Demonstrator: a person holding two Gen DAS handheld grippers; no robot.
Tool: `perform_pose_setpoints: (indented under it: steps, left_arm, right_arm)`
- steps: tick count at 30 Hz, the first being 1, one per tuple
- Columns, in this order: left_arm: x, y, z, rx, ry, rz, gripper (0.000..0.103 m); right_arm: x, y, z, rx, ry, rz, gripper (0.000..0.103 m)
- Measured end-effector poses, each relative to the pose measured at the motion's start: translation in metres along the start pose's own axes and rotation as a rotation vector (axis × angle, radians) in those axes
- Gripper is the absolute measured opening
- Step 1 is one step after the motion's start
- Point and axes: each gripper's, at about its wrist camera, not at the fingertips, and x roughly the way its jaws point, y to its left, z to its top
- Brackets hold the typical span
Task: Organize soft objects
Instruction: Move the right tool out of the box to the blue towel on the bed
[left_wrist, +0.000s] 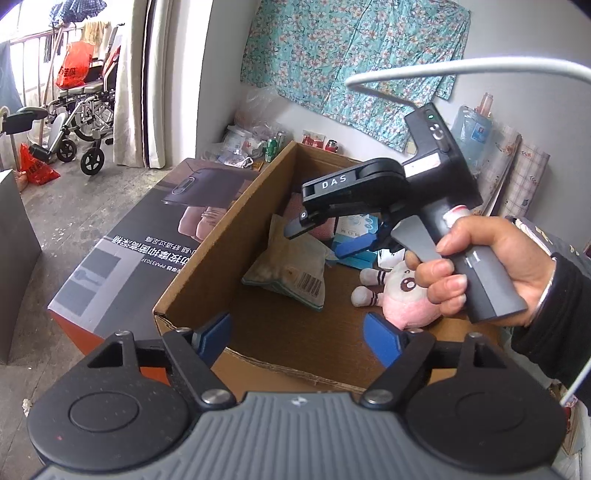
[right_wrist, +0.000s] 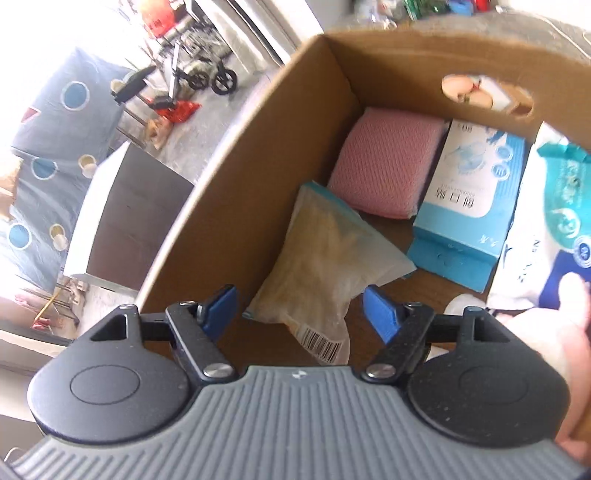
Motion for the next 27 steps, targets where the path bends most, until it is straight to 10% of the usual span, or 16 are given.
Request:
perform_pose_setpoints:
  steps: [12,22,27]
  left_arm:
    - [-0.013,-0.061,-0.011,0.1,-0.013,-0.089,0.084]
    - [-0.002,-0.181,-0.041,0.292,-0.008,-0.339,0.085]
    - [0.02,-0.239,-0.06,0.351,-0.017,-0.456,0.084]
  right_arm:
    - [-0.17,-0.038,-0.077,-0.048,-0.3,0.093,0.079]
    - [-0.329,-0.138,-0.182,0.009,-0.498,-0.177,0.081]
    - [-0.352,-0.196,-0.21,0.044,-0.462,-0.294,0.081]
